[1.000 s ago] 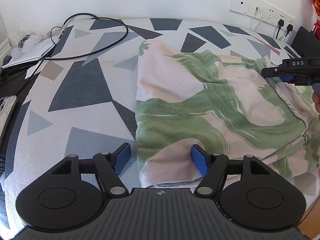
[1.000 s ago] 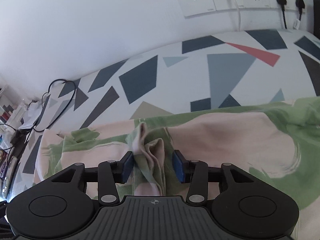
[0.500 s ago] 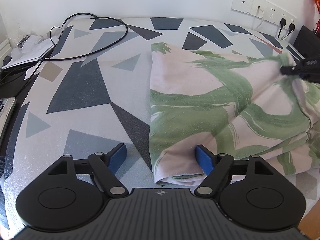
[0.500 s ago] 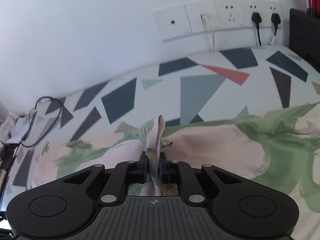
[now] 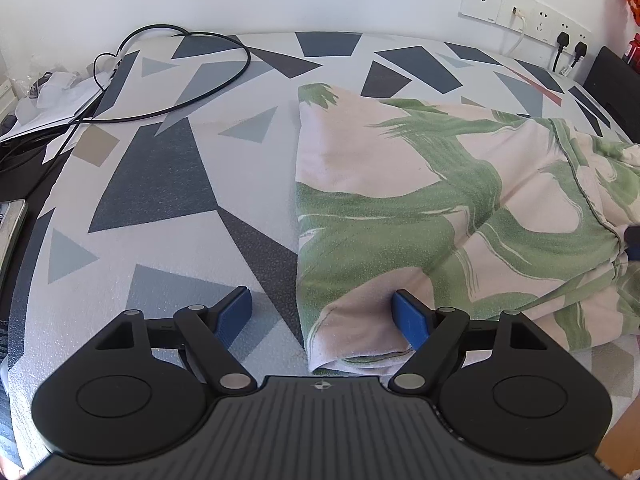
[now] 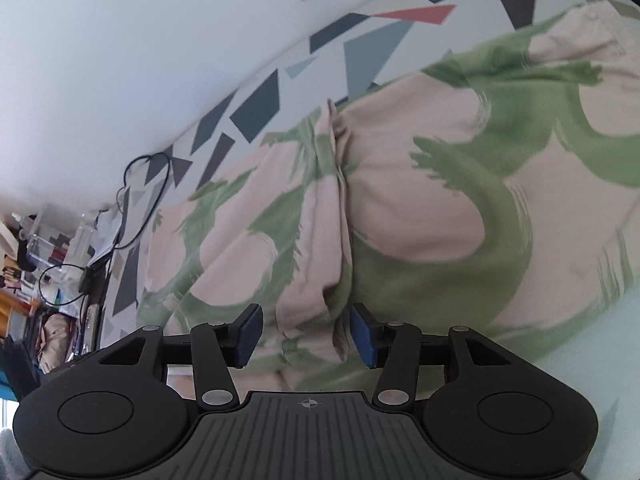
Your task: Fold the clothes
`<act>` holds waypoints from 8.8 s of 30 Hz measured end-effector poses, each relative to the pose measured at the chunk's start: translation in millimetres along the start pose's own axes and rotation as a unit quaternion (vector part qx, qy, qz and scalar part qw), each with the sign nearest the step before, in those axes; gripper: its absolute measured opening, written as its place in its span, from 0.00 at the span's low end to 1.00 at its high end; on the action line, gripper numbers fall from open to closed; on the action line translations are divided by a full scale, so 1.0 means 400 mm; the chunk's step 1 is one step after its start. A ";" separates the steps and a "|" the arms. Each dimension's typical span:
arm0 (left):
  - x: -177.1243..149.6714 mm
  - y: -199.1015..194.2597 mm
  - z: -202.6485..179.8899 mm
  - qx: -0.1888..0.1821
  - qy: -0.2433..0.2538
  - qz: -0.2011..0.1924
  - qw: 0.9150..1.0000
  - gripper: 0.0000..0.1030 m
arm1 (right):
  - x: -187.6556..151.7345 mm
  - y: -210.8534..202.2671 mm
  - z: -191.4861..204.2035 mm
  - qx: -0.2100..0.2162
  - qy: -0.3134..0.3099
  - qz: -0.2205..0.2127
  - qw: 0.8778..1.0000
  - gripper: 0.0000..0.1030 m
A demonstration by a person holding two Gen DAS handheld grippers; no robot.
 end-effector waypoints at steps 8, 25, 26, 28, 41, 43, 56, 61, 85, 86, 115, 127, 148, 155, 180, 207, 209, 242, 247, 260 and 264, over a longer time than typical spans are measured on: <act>0.008 0.002 0.004 -0.008 0.000 0.011 1.000 0.77 | -0.014 -0.017 0.040 0.003 0.050 -0.039 0.998 0.13; 0.026 -0.010 -0.012 0.000 0.010 0.011 1.000 0.77 | -0.061 -0.074 0.005 -0.051 0.031 -0.025 0.998 0.26; 0.035 -0.019 -0.021 -0.003 0.005 0.004 1.000 0.77 | -0.054 -0.098 -0.006 -0.046 0.034 -0.041 0.997 0.30; 0.053 -0.038 -0.040 -0.008 -0.004 -0.011 1.000 0.77 | -0.036 -0.157 -0.038 -0.042 0.047 -0.085 0.994 0.38; 0.050 -0.002 -0.372 -0.036 0.072 -0.027 0.996 0.77 | 0.000 -0.332 -0.514 -0.146 0.179 -0.230 0.945 0.43; 0.044 0.017 -0.425 -0.039 0.084 -0.021 0.995 0.77 | 0.000 -0.318 -0.543 -0.137 0.169 -0.238 0.947 0.43; 0.014 0.120 -0.617 0.015 0.140 -0.023 0.990 0.80 | 0.097 -0.253 -0.602 -0.058 0.167 -0.299 0.938 0.35; 0.025 0.131 -0.619 0.029 0.123 -0.025 0.992 0.85 | 0.107 -0.274 -0.608 -0.039 0.178 -0.312 0.933 0.11; 0.030 0.154 -0.677 0.017 0.139 -0.019 0.990 0.94 | 0.160 -0.261 -0.655 -0.084 0.152 -0.287 0.942 0.30; 0.031 0.156 -0.675 0.016 0.135 -0.017 0.991 0.95 | 0.164 -0.254 -0.653 -0.084 0.152 -0.280 0.944 0.16; 0.224 -0.099 -0.116 -0.201 -0.233 -0.017 0.951 0.89 | 0.275 -0.163 0.250 0.043 -0.220 -0.256 0.940 0.11; 0.117 -0.044 0.053 -0.222 -0.291 0.036 0.930 0.89 | -0.017 0.202 0.416 0.004 -0.336 -0.038 0.941 0.35; 0.341 0.187 -0.285 -0.270 -0.226 0.107 0.930 0.89 | -0.100 0.179 0.310 -0.061 -0.429 -0.017 0.901 0.14; 0.321 0.250 -0.309 -0.246 -0.223 0.140 0.933 0.84 | -0.111 0.178 0.302 -0.063 -0.441 -0.030 0.895 0.12; 0.239 0.191 -0.264 -0.344 -0.338 0.171 0.859 0.05 | -0.110 0.174 0.311 -0.066 -0.439 -0.035 0.895 0.13; 0.179 0.019 -0.281 -0.162 -0.075 0.022 0.984 0.41 | -0.053 -0.087 0.066 -0.133 -0.378 -0.034 0.916 0.30; 0.155 0.049 -0.299 -0.143 -0.058 0.042 0.987 0.41 | -0.071 -0.077 0.066 -0.141 -0.403 -0.018 0.904 0.10; 0.034 0.017 -0.214 -0.082 -0.025 0.091 0.992 0.49 | -0.164 -0.181 0.029 -0.234 -0.508 0.024 0.828 0.01; 0.023 0.005 -0.213 -0.081 -0.017 0.100 0.992 0.49 | -0.212 -0.163 0.017 -0.199 -0.496 0.069 0.843 0.04; 0.061 -0.034 -0.083 -0.103 -0.123 0.098 0.982 0.73 | 0.022 -0.238 -0.093 -0.059 -0.152 -0.091 0.982 0.72; 0.066 0.016 -0.089 -0.107 -0.155 0.107 0.976 0.73 | 0.068 -0.147 -0.124 -0.072 -0.105 -0.088 0.988 0.72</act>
Point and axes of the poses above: each gripper's, at about its wrist camera, not at the fingertips, and y roughly the way its jaws point, z to its left, x to its top, the point moved 6 cm from there along y, roughly the way its jaws point, and after that the axes turned 12 degrees about -y, right-handed, at the moved point
